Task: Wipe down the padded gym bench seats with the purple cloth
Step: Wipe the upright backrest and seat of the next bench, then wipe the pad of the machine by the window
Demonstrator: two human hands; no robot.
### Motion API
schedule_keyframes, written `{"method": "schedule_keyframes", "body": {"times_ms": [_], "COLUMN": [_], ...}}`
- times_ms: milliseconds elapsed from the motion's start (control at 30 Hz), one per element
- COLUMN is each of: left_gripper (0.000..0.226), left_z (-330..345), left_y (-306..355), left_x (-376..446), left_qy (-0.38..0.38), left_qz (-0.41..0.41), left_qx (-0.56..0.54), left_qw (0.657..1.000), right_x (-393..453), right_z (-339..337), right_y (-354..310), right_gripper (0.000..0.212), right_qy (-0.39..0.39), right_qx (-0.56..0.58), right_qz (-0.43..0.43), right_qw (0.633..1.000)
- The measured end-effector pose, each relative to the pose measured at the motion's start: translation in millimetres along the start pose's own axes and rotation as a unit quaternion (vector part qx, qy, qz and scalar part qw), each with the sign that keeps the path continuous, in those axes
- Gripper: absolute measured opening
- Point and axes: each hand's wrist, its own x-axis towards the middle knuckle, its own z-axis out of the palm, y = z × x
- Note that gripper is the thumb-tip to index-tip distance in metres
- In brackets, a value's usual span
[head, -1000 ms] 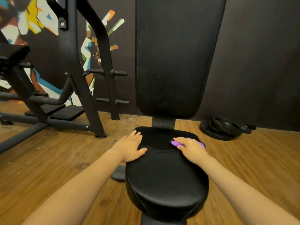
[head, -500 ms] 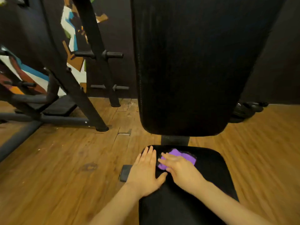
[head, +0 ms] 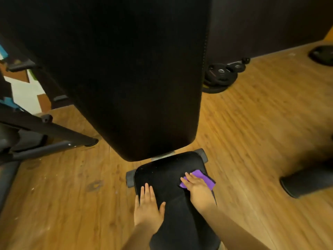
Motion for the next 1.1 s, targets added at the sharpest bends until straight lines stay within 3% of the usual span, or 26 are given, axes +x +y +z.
{"method": "schedule_keyframes", "body": {"times_ms": [100,233,367,567,800,1100], "left_gripper": [0.070,0.070,0.070,0.069,0.068,0.067], "left_z": [-25,-71,-114,-157,-201,-243], "left_y": [15,50,106,206,345,516], "left_x": [-22,-44,-63,-91,-120,-192], "left_qy": [-0.032,-0.018,-0.009,0.017,0.069,0.085], "left_qz": [0.036,0.081,0.147,0.287,0.375,0.453], "left_qx": [0.055,0.085,0.101,0.152,0.136,0.155], "left_qw": [0.997,0.993,0.984,0.946,0.915,0.874], "right_x": [-26,-93,-154,-228,-307,-414], "right_z": [-31,-62,-92,-131,-173,-217], "right_y": [10,29,52,116,227,354], "right_gripper": [0.074,0.068,0.069,0.064,0.072,0.065], "right_qy": [-0.071,0.030,0.071,0.117,0.181,0.201], "right_qx": [0.037,0.126,0.155,0.157,0.143,0.124], "right_qz": [-0.024,0.003,0.056,0.124,0.207,0.290], "right_qw": [0.996,0.992,0.984,0.973,0.951,0.927]}}
